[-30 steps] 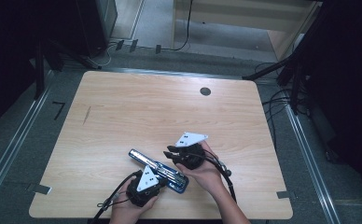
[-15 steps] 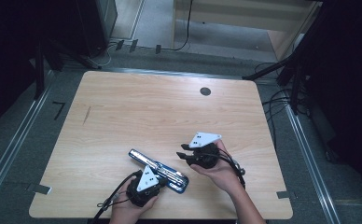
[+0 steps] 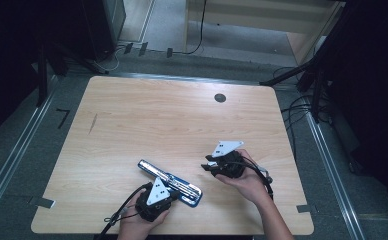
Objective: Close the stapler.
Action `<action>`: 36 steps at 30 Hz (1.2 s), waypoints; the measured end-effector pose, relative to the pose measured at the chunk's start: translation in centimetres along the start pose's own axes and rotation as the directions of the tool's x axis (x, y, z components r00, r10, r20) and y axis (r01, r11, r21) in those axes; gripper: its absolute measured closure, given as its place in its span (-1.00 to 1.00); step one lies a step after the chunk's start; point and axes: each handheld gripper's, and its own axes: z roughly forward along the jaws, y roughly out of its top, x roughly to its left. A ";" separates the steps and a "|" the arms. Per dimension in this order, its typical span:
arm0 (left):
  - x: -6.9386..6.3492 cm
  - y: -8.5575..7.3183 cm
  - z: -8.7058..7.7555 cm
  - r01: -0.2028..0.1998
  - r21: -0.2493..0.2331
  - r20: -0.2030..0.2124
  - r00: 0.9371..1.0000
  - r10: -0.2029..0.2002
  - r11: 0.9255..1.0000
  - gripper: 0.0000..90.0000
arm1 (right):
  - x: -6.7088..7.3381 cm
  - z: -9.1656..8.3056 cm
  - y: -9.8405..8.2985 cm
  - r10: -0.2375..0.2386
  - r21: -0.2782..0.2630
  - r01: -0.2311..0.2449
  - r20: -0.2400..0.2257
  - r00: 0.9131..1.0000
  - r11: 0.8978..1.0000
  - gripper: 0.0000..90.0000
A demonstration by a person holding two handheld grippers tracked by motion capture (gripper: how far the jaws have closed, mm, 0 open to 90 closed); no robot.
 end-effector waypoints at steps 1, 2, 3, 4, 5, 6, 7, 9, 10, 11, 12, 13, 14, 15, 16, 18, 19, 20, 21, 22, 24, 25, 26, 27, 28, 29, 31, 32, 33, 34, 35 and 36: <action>0.0 0.0 0.0 0.000 0.000 0.000 1.000 0.000 1.000 1.00 | -0.2 0.0 -0.1 0.001 0.003 -0.001 0.002 1.000 1.000 0.42; 0.0 0.0 0.0 0.000 0.000 0.000 1.000 0.000 1.000 1.00 | -0.4 0.0 -0.3 0.008 0.007 -0.008 0.003 1.000 1.000 0.41; 0.0 0.0 0.0 0.000 0.000 0.000 1.000 0.000 1.000 1.00 | -0.4 0.0 -0.3 0.008 0.007 -0.008 0.003 1.000 1.000 0.41; 0.0 0.0 0.0 0.000 0.000 0.000 1.000 0.000 1.000 1.00 | -0.8 0.1 -0.5 0.006 0.005 -0.006 0.005 1.000 1.000 0.40; 0.0 0.0 0.0 0.000 0.000 0.000 1.000 0.000 1.000 1.00 | -1.0 0.1 -0.6 0.002 0.003 -0.002 0.008 1.000 1.000 0.41; 0.0 0.0 0.0 -0.001 0.001 0.000 1.000 0.001 1.000 1.00 | -1.2 0.1 -0.8 0.000 0.008 0.000 0.010 1.000 1.000 0.42; 0.0 0.0 0.0 -0.001 0.001 0.000 1.000 0.001 1.000 1.00 | -1.2 0.1 -0.8 0.000 0.008 0.000 0.010 1.000 1.000 0.42; 0.0 0.0 0.0 0.000 0.000 0.000 1.000 0.000 1.000 1.00 | -1.8 0.1 -1.2 0.005 0.011 -0.005 0.009 1.000 1.000 0.40; 0.0 0.0 0.0 0.000 0.001 0.000 1.000 0.000 1.000 1.00 | -1.9 0.2 -1.3 0.011 0.017 -0.011 0.008 1.000 1.000 0.39; 0.0 0.0 0.0 0.000 0.001 0.000 1.000 0.000 1.000 1.00 | -1.9 0.2 -1.3 0.011 0.017 -0.011 0.008 1.000 1.000 0.39; 0.0 0.0 0.0 0.000 0.001 0.000 1.000 0.000 1.000 1.00 | -2.3 0.3 -1.6 0.011 0.014 -0.011 0.004 1.000 1.000 0.35; 0.0 0.0 0.0 0.000 0.001 0.000 1.000 0.000 1.000 1.00 | -2.5 0.3 -1.7 0.015 0.014 -0.015 -0.003 1.000 1.000 0.33; 0.0 0.0 0.0 0.000 0.001 0.000 1.000 0.000 1.000 1.00 | -2.6 0.4 -1.8 0.016 0.018 -0.016 -0.004 1.000 1.000 0.30; 0.0 0.0 0.0 0.000 0.001 0.000 1.000 0.000 1.000 1.00 | -2.6 0.4 -1.8 0.016 0.018 -0.016 -0.004 1.000 1.000 0.30; 0.0 0.0 0.0 0.000 0.001 0.000 1.000 0.000 1.000 1.00 | -2.8 0.5 -1.9 0.016 0.022 -0.016 -0.007 1.000 1.000 0.25; 0.0 0.0 0.0 0.000 0.000 0.001 1.000 0.000 1.000 1.00 | -3.0 0.4 -1.9 0.014 0.021 -0.014 -0.010 1.000 1.000 0.21; 0.0 0.0 0.0 0.000 0.001 0.000 1.000 0.000 1.000 1.00 | -3.1 0.4 -1.9 0.015 0.018 -0.014 -0.014 1.000 1.000 0.20; 0.0 0.0 0.0 0.000 0.001 0.000 1.000 0.000 1.000 1.00 | -3.1 0.4 -1.9 0.015 0.018 -0.015 -0.019 1.000 1.000 0.19; 0.0 0.0 0.0 0.000 0.001 0.001 1.000 0.000 1.000 1.00 | -3.1 0.4 -1.9 0.011 0.021 -0.011 -0.021 1.000 1.000 0.19; 0.0 0.0 0.0 0.000 0.000 0.000 1.000 0.000 1.000 1.00 | -3.2 0.4 -1.8 0.012 0.026 -0.011 -0.025 1.000 1.000 0.19; 0.0 0.0 0.0 0.000 0.000 0.000 1.000 0.000 1.000 1.00 | -3.2 0.4 -1.8 0.013 0.028 -0.012 -0.029 0.999 1.000 0.18; 0.0 0.0 0.0 0.000 0.000 0.001 1.000 0.000 1.000 1.00 | -3.3 0.5 -1.7 0.001 0.034 0.000 -0.035 0.999 0.999 0.18; 0.0 0.0 0.0 0.000 0.001 0.000 1.000 0.000 1.000 1.00 | -3.3 0.5 -1.7 0.000 0.033 0.001 -0.039 0.999 0.999 0.18; 0.0 0.0 0.0 0.000 0.000 0.000 1.000 0.000 1.000 1.00 | -3.4 0.5 -1.7 -0.002 0.035 0.004 -0.043 0.999 0.999 0.19; 0.0 0.0 0.0 -0.001 0.001 0.001 1.000 0.001 1.000 1.00 | -3.4 0.4 -1.6 -0.006 0.036 0.007 -0.047 0.999 0.999 0.20; 0.0 0.0 0.0 0.000 0.001 0.001 1.000 0.000 1.000 1.00 | -3.4 0.4 -1.6 -0.010 0.039 0.012 -0.051 0.999 0.999 0.20; 0.0 0.0 0.0 0.000 0.000 0.001 1.000 0.000 1.000 1.00 | -3.5 0.4 -1.7 -0.021 0.045 0.023 -0.058 0.998 0.999 0.23; 0.0 0.0 0.0 0.000 0.000 0.001 1.000 0.000 1.000 1.00 | -3.6 0.5 -1.7 -0.026 0.050 0.029 -0.059 0.998 0.998 0.23; 0.0 0.0 0.0 0.000 0.000 0.001 1.000 0.000 1.000 1.00 | -3.6 0.5 -1.7 -0.026 0.050 0.029 -0.059 0.998 0.998 0.23; 0.0 0.0 0.0 -0.001 0.001 0.001 1.000 0.001 1.000 1.00 | -3.6 0.5 -1.7 -0.031 0.050 0.034 -0.065 0.997 0.998 0.24; 0.0 0.0 0.0 -0.001 0.001 0.001 1.000 0.001 1.000 1.00 | -3.6 0.5 -1.8 -0.037 0.051 0.041 -0.070 0.997 0.998 0.24; 0.0 0.0 0.0 -0.001 0.001 0.001 1.000 0.001 1.000 1.00 | -3.7 0.6 -1.8 -0.046 0.052 0.050 -0.067 0.997 0.997 0.24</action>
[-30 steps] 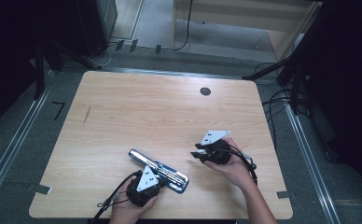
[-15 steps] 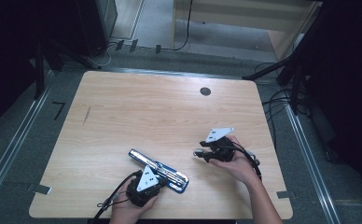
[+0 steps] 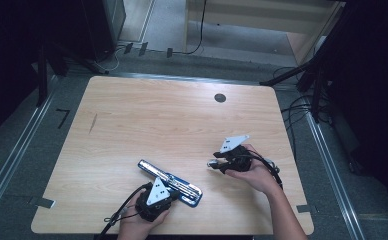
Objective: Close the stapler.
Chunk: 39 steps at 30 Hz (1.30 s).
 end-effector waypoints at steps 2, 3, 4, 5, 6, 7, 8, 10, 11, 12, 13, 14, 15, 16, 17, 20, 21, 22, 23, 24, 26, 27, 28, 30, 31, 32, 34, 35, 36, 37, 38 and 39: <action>0.0 0.0 0.0 0.001 -0.001 0.000 1.000 -0.001 1.000 1.00 | -0.1 0.1 -0.1 -0.001 0.001 0.001 -0.002 1.000 1.000 0.24; 0.0 0.0 0.0 0.001 -0.001 0.000 1.000 -0.001 1.000 1.00 | -0.1 0.2 -0.1 -0.004 -0.002 0.004 -0.007 1.000 1.000 0.23; 0.0 0.0 0.0 0.000 0.000 0.000 1.000 0.000 1.000 1.00 | -0.1 0.3 -0.2 -0.004 -0.002 0.004 -0.013 1.000 1.000 0.23; 0.0 0.0 0.0 0.000 0.000 0.000 1.000 0.000 1.000 1.00 | -0.1 0.3 -0.2 -0.008 -0.004 0.008 -0.017 1.000 1.000 0.22; 0.0 0.0 0.0 0.000 0.000 0.000 1.000 0.000 1.000 1.00 | -0.1 0.4 -0.2 -0.012 -0.005 0.012 -0.019 1.000 1.000 0.21; 0.0 0.0 0.0 0.000 0.000 0.000 1.000 0.000 1.000 1.00 | -0.1 0.4 -0.2 -0.012 -0.005 0.012 -0.019 1.000 1.000 0.21; 0.0 0.0 0.0 0.000 0.000 0.000 1.000 0.000 1.000 1.00 | 0.0 0.5 -0.2 -0.015 -0.009 0.015 -0.028 1.000 1.000 0.20; 0.0 0.0 0.0 0.000 0.000 0.000 1.000 0.000 1.000 1.00 | 0.0 0.5 -0.2 -0.021 -0.011 0.021 -0.028 0.999 1.000 0.19; 0.0 0.0 0.0 0.000 0.000 0.000 1.000 0.000 1.000 1.00 | 0.0 0.6 -0.2 -0.021 -0.015 0.020 -0.032 0.999 1.000 0.20; 0.0 0.0 0.0 0.000 0.000 0.000 1.000 0.000 1.000 1.00 | 0.0 0.5 -0.2 -0.020 -0.017 0.019 -0.034 0.999 1.000 0.20; 0.0 0.0 0.0 0.000 0.000 0.000 1.000 0.000 1.000 1.00 | 0.0 0.5 -0.2 -0.014 -0.023 0.013 -0.035 0.999 1.000 0.19; 0.0 0.0 0.0 0.000 0.000 0.001 1.000 0.000 1.000 1.00 | 0.0 0.5 -0.2 -0.014 -0.023 0.013 -0.035 0.999 1.000 0.19; 0.0 0.0 0.0 0.000 0.000 0.000 1.000 0.000 1.000 1.00 | 0.0 0.3 -0.2 -0.006 -0.033 0.005 -0.036 0.999 0.999 0.24; 0.0 0.0 0.0 0.000 0.001 0.000 1.000 0.000 1.000 1.00 | -0.1 0.2 -0.1 0.001 -0.038 -0.002 -0.035 0.999 0.999 0.29; 0.0 0.0 0.0 0.000 0.000 0.001 1.000 0.000 1.000 1.00 | -0.1 0.1 -0.1 0.019 -0.043 -0.021 -0.025 0.999 0.999 0.37; 0.0 0.0 0.0 0.000 -0.001 0.000 1.000 0.000 1.000 1.00 | -0.5 -0.3 -0.2 0.089 -0.079 -0.089 0.000 0.996 0.993 0.80; 0.0 0.0 0.0 0.001 -0.002 0.000 1.000 -0.001 1.000 1.00 | -0.6 -0.3 -0.3 0.118 -0.082 -0.116 0.017 0.993 0.990 0.91; 0.0 0.0 0.0 0.000 -0.001 0.000 1.000 0.000 1.000 1.00 | -0.7 -0.3 -0.4 0.145 -0.089 -0.142 0.024 0.989 0.986 1.00; 0.0 0.0 0.0 0.000 -0.001 0.000 1.000 0.000 1.000 1.00 | -0.8 -0.3 -0.4 0.162 -0.095 -0.159 0.029 0.986 0.983 1.00; 0.0 0.0 0.0 0.000 0.000 0.000 1.000 0.000 1.000 1.00 | -0.8 -0.3 -0.5 0.182 -0.103 -0.177 0.039 0.983 0.979 1.00; 0.0 0.0 0.0 0.001 0.000 0.001 1.000 -0.001 1.000 1.00 | -0.9 -0.1 -0.5 0.217 -0.114 -0.209 0.059 0.975 0.971 1.00; 0.0 0.0 0.0 0.000 0.001 0.001 1.000 0.000 1.000 1.00 | -0.9 0.0 -0.5 0.231 -0.117 -0.222 0.069 0.970 0.968 1.00; 0.0 0.0 0.0 0.000 0.000 0.001 1.000 0.000 1.000 1.00 | -1.0 0.1 -0.5 0.247 -0.117 -0.237 0.078 0.966 0.964 1.00; 0.0 0.0 0.0 0.000 0.001 0.000 1.000 0.000 1.000 1.00 | -1.0 0.4 -0.5 0.272 -0.117 -0.261 0.089 0.958 0.958 1.00; 0.0 0.0 0.0 0.001 0.000 0.001 1.000 -0.001 1.000 1.00 | -1.0 0.5 -0.5 0.280 -0.113 -0.269 0.090 0.956 0.956 1.00; 0.0 0.0 0.0 0.001 0.001 0.000 1.000 -0.001 1.000 1.00 | -1.0 0.6 -0.5 0.285 -0.113 -0.274 0.089 0.954 0.955 1.00; 0.0 0.0 0.0 0.001 0.001 0.000 1.000 -0.001 1.000 1.00 | -1.0 0.7 -0.5 0.306 -0.111 -0.296 0.086 0.948 0.949 1.00; 0.0 0.0 0.0 0.001 0.001 0.001 1.000 -0.001 1.000 1.00 | -1.0 0.8 -0.5 0.308 -0.109 -0.298 0.085 0.948 0.948 1.00; 0.0 0.0 0.0 0.000 0.001 0.001 1.000 0.000 1.000 1.00 | -1.0 0.8 -0.5 0.308 -0.106 -0.299 0.084 0.948 0.948 1.00; 0.0 0.0 0.0 0.001 0.001 0.002 1.000 -0.001 1.000 1.00 | -1.0 0.8 -0.5 0.307 -0.103 -0.298 0.084 0.948 0.949 1.00; 0.0 0.0 0.0 0.001 0.001 0.002 1.000 -0.001 1.000 1.00 | -1.0 0.8 -0.5 0.305 -0.102 -0.297 0.081 0.949 0.950 1.00; 0.0 0.0 0.0 0.000 0.001 0.001 1.000 0.000 1.000 1.00 | -0.9 0.8 -0.6 0.303 -0.100 -0.295 0.076 0.950 0.950 1.00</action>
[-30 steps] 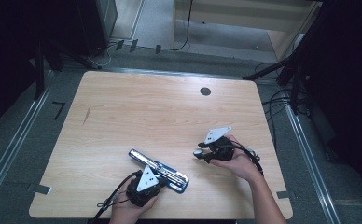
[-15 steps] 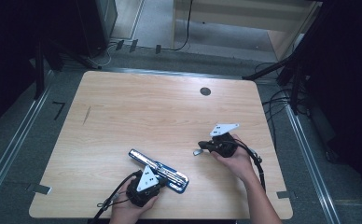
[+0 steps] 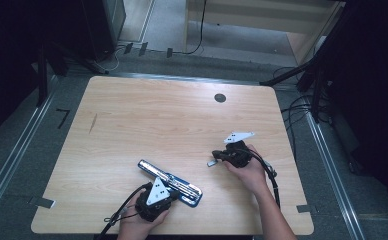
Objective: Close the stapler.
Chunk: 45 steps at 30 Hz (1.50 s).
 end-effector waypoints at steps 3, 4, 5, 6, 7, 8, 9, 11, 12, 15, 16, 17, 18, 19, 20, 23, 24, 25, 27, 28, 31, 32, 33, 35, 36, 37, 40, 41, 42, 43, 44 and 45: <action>0.0 0.0 0.0 0.000 0.000 0.000 1.000 0.000 1.000 1.00 | 0.1 -0.1 -0.1 0.002 0.011 -0.002 -0.003 1.000 1.000 1.00; 0.0 0.0 0.0 0.000 0.000 0.000 1.000 0.000 1.000 1.00 | 0.1 -0.1 -0.2 0.001 0.010 -0.001 -0.004 1.000 1.000 1.00; 0.0 0.0 0.0 0.000 0.000 0.000 1.000 0.000 1.000 1.00 | 0.1 -0.1 -0.3 -0.003 0.012 0.003 -0.007 1.000 1.000 1.00; 0.0 0.0 0.0 0.000 0.000 0.000 1.000 0.000 1.000 1.00 | 0.1 -0.1 -0.3 0.001 0.018 -0.001 -0.006 1.000 1.000 1.00; 0.0 0.0 0.0 0.000 0.000 0.000 1.000 0.000 1.000 1.00 | 0.1 -0.1 -0.4 0.007 0.021 -0.007 -0.009 1.000 1.000 1.00; 0.0 0.0 0.0 0.000 0.000 0.000 1.000 0.000 1.000 1.00 | 0.0 -0.2 -0.4 0.005 0.021 -0.004 -0.009 1.000 1.000 1.00; 0.0 0.0 0.0 0.000 0.000 0.000 1.000 0.000 1.000 1.00 | 0.0 -0.2 -0.5 0.003 0.016 -0.003 -0.013 1.000 1.000 1.00; 0.0 0.0 0.0 0.000 0.001 0.000 1.000 0.000 1.000 1.00 | 0.0 -0.3 -0.5 0.008 0.013 -0.008 -0.010 1.000 1.000 1.00; 0.0 0.0 0.0 0.001 0.000 0.000 1.000 -0.001 1.000 1.00 | 0.0 -0.4 -0.5 0.012 0.014 -0.011 -0.011 1.000 1.000 1.00; 0.0 0.0 0.0 0.001 0.000 0.000 1.000 -0.001 1.000 1.00 | 0.1 -0.4 -0.8 0.011 0.012 -0.011 -0.015 1.000 1.000 1.00; 0.0 0.0 0.0 0.001 0.000 0.000 1.000 -0.001 1.000 1.00 | 0.1 -0.5 -0.9 0.016 0.014 -0.016 -0.015 1.000 1.000 1.00; 0.0 0.0 0.0 0.001 0.000 0.000 1.000 -0.001 1.000 1.00 | 0.1 -0.5 -1.0 0.011 0.016 -0.011 -0.014 1.000 1.000 1.00; 0.0 0.0 0.0 0.001 0.000 0.000 1.000 -0.001 1.000 1.00 | 0.1 -0.5 -1.1 0.014 0.016 -0.014 -0.013 1.000 1.000 1.00; 0.0 0.0 0.0 0.001 0.000 0.000 1.000 -0.001 1.000 1.00 | 0.2 -0.5 -1.2 0.016 0.017 -0.016 -0.013 1.000 1.000 1.00; 0.0 0.0 0.0 0.001 0.000 0.000 1.000 -0.001 1.000 1.00 | 0.2 -0.6 -1.3 0.017 0.015 -0.016 -0.015 1.000 1.000 1.00; 0.0 0.0 0.0 0.002 0.001 0.001 1.000 -0.002 1.000 1.00 | 0.5 -0.7 -1.5 0.017 0.012 -0.016 -0.015 1.000 1.000 1.00; 0.0 0.0 0.0 0.001 0.000 0.001 1.000 -0.001 1.000 1.00 | 0.6 -0.8 -1.5 0.019 0.006 -0.019 -0.018 1.000 1.000 1.00; 0.0 0.0 0.0 0.001 0.000 0.000 1.000 -0.001 1.000 1.00 | 0.7 -0.8 -1.6 0.018 0.004 -0.018 -0.017 1.000 1.000 1.00; 0.0 0.0 0.0 0.001 0.000 0.000 1.000 -0.001 1.000 1.00 | 0.9 -0.9 -1.7 0.014 0.002 -0.014 -0.020 1.000 1.000 1.00; 0.0 0.0 0.0 0.001 0.000 0.000 1.000 -0.001 1.000 1.00 | 1.0 -0.8 -1.8 0.012 0.003 -0.012 -0.018 1.000 1.000 1.00; 0.0 0.0 0.0 0.001 0.000 0.000 1.000 -0.001 1.000 1.00 | 1.3 -0.8 -2.1 0.018 0.001 -0.018 -0.021 1.000 1.000 1.00; 0.0 0.0 0.0 0.001 0.000 0.000 1.000 -0.001 1.000 1.00 | 1.4 -0.8 -2.2 0.024 0.001 -0.024 -0.020 1.000 1.000 1.00; 0.0 0.0 0.0 0.001 0.000 0.000 1.000 -0.001 1.000 1.00 | 1.4 -0.8 -2.3 0.019 0.002 -0.019 -0.021 1.000 1.000 1.00; 0.0 0.0 0.0 0.002 0.000 0.000 1.000 -0.002 1.000 1.00 | 1.6 -0.8 -2.5 0.023 -0.005 -0.023 -0.022 0.999 1.000 1.00; 0.0 0.0 0.0 0.002 0.001 0.000 1.000 -0.002 1.000 1.00 | 1.7 -0.8 -2.6 0.025 -0.007 -0.025 -0.019 1.000 1.000 1.00; 0.0 0.0 0.0 -0.001 0.001 0.000 1.000 0.001 1.000 1.00 | 1.7 -0.9 -2.7 0.026 -0.011 -0.026 -0.018 0.999 1.000 1.00; 0.0 0.0 0.0 0.000 0.001 0.000 1.000 0.000 1.000 1.00 | 2.1 -1.0 -2.9 0.032 -0.018 -0.033 -0.009 0.999 0.999 1.00; 0.0 0.0 0.0 -0.001 0.001 0.000 1.000 0.001 1.000 1.00 | 2.2 -1.0 -2.9 0.033 -0.017 -0.034 -0.008 0.999 0.999 1.00; 0.0 0.0 0.0 -0.001 0.001 0.000 1.000 0.001 1.000 1.00 | 2.3 -1.0 -3.0 0.035 -0.016 -0.035 -0.007 0.999 0.999 1.00; 0.0 0.0 0.0 -0.001 0.001 0.000 1.000 0.001 1.000 1.00 | 2.5 -1.0 -3.0 0.034 -0.012 -0.034 -0.004 0.999 0.999 1.00; 0.0 0.0 0.0 -0.001 0.001 0.000 1.000 0.001 1.000 1.00 | 2.6 -1.0 -3.0 0.035 -0.013 -0.035 0.002 0.999 0.999 1.00; 0.0 0.0 0.0 -0.001 0.001 0.000 1.000 0.001 1.000 1.00 | 2.7 -1.0 -3.0 0.027 -0.016 -0.027 -0.001 1.000 0.999 1.00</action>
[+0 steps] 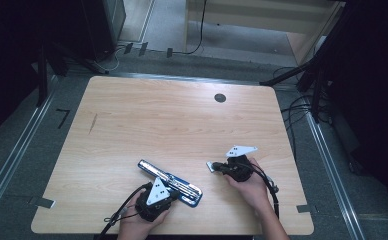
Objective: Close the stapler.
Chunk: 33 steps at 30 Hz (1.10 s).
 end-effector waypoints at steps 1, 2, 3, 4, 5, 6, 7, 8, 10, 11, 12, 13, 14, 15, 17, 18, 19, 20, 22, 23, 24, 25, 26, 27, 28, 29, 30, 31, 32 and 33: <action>0.0 0.0 0.0 0.000 0.000 0.000 1.000 0.000 1.000 1.00 | 0.1 0.0 0.0 0.003 -0.001 -0.003 -0.002 1.000 1.000 1.00; 0.0 0.0 0.0 0.000 0.000 0.000 1.000 0.000 1.000 1.00 | 0.2 0.0 -0.1 0.001 -0.003 -0.001 0.003 1.000 1.000 1.00; 0.0 0.0 0.0 0.000 0.000 0.000 1.000 0.000 1.000 1.00 | 0.3 0.0 -0.1 0.005 -0.004 -0.005 0.003 1.000 1.000 1.00; 0.0 0.0 0.0 0.000 0.000 0.000 1.000 0.000 1.000 1.00 | 0.3 0.0 -0.1 0.011 -0.003 -0.011 0.004 1.000 1.000 1.00; 0.0 0.0 0.0 -0.001 -0.001 0.000 1.000 0.001 1.000 1.00 | 0.3 0.0 -0.1 0.014 -0.003 -0.014 0.006 1.000 1.000 1.00; 0.0 0.0 0.0 -0.001 -0.001 0.000 1.000 0.001 1.000 1.00 | 0.3 -0.1 -0.1 0.015 -0.003 -0.015 0.015 1.000 1.000 1.00; 0.0 0.0 0.0 -0.001 -0.001 0.000 1.000 0.001 1.000 1.00 | 0.3 -0.2 -0.1 0.029 -0.003 -0.029 0.018 0.999 1.000 1.00; 0.0 0.0 0.0 -0.001 -0.001 0.000 1.000 0.001 1.000 1.00 | 0.2 -0.4 0.0 0.047 -0.012 -0.046 0.017 0.999 0.999 1.00; 0.0 0.0 0.0 0.000 -0.001 0.000 1.000 0.000 1.000 1.00 | 0.6 -0.9 0.2 0.085 -0.033 -0.083 0.037 0.996 0.996 0.72; 0.0 0.0 0.0 -0.001 -0.001 0.000 1.000 0.001 1.000 1.00 | 0.8 -1.1 0.3 0.090 -0.037 -0.089 0.049 0.995 0.995 0.64; 0.0 0.0 0.0 0.000 -0.001 -0.001 1.000 0.000 1.000 1.00 | 1.1 -1.2 0.5 0.092 -0.040 -0.090 0.063 0.994 0.995 0.57; 0.0 0.0 0.0 -0.001 -0.001 -0.001 1.000 0.001 1.000 1.00 | 1.4 -1.3 0.7 0.091 -0.037 -0.089 0.072 0.993 0.995 0.50; 0.0 0.0 0.0 0.000 -0.002 -0.001 1.000 0.000 1.000 1.00 | 1.7 -1.4 0.8 0.097 -0.032 -0.095 0.078 0.992 0.995 0.45; 0.0 0.0 0.0 -0.001 -0.001 -0.001 1.000 0.001 1.000 1.00 | 1.8 -1.3 0.9 0.097 -0.035 -0.095 0.075 0.992 0.995 0.43; 0.0 0.0 0.0 -0.001 -0.001 -0.003 1.000 0.001 1.000 1.00 | 2.1 -1.3 1.2 0.113 -0.027 -0.111 0.084 0.990 0.993 0.41; -0.1 0.0 0.0 -0.002 -0.001 -0.002 1.000 0.002 1.000 1.00 | 2.2 -1.2 1.4 0.119 -0.021 -0.118 0.089 0.989 0.993 0.41; -0.1 0.0 0.0 -0.002 -0.001 -0.002 1.000 0.002 1.000 1.00 | 2.3 -1.1 1.5 0.132 -0.012 -0.131 0.088 0.987 0.991 0.43; 0.0 0.0 0.0 -0.002 -0.001 -0.002 1.000 0.002 1.000 1.00 | 2.3 -1.0 1.5 0.139 -0.008 -0.138 0.088 0.986 0.990 0.45; 0.0 0.0 0.0 -0.001 -0.001 -0.001 1.000 0.001 1.000 1.00 | 2.4 -0.9 1.6 0.150 0.011 -0.152 0.093 0.984 0.988 0.48; 0.0 0.0 0.0 -0.001 -0.001 -0.001 1.000 0.001 1.000 1.00 | 2.5 -0.8 1.7 0.152 0.017 -0.154 0.100 0.983 0.988 0.51; 0.0 0.0 0.0 -0.001 -0.001 -0.002 1.000 0.001 1.000 1.00 | 2.6 -0.6 1.7 0.149 0.024 -0.152 0.102 0.984 0.988 0.53; 0.0 0.0 0.0 0.000 -0.001 -0.001 1.000 0.000 1.000 1.00 | 2.6 -0.5 1.8 0.141 0.034 -0.146 0.108 0.984 0.989 0.53; 0.0 0.0 0.0 0.000 -0.002 -0.001 1.000 0.000 1.000 1.00 | 2.7 -0.4 1.9 0.137 0.040 -0.142 0.113 0.984 0.989 0.54; 0.0 0.0 0.0 -0.001 -0.001 -0.001 1.000 0.001 1.000 1.00 | 2.8 -0.3 1.9 0.135 0.047 -0.142 0.122 0.983 0.989 0.56; 0.0 0.0 0.0 -0.001 -0.001 -0.001 1.000 0.001 1.000 1.00 | 2.8 -0.2 2.0 0.138 0.052 -0.145 0.126 0.982 0.988 0.58; 0.0 0.0 0.0 -0.001 -0.001 -0.001 1.000 0.001 1.000 1.00 | 2.8 -0.1 2.0 0.135 0.055 -0.143 0.131 0.982 0.988 0.58; 0.0 0.0 0.0 -0.001 -0.001 -0.001 1.000 0.001 1.000 1.00 | 2.8 0.0 2.1 0.136 0.060 -0.144 0.132 0.982 0.988 0.60; 0.0 0.0 0.0 -0.001 -0.001 -0.001 1.000 0.001 1.000 1.00 | 2.8 0.0 2.1 0.142 0.063 -0.152 0.137 0.980 0.986 0.60; 0.0 0.0 0.0 -0.001 -0.001 -0.001 1.000 0.001 1.000 1.00 | 2.8 0.1 2.1 0.143 0.062 -0.153 0.138 0.980 0.986 0.61; 0.0 0.0 0.0 -0.001 -0.001 -0.001 1.000 0.001 1.000 1.00 | 2.8 0.2 2.1 0.145 0.065 -0.155 0.140 0.979 0.986 0.61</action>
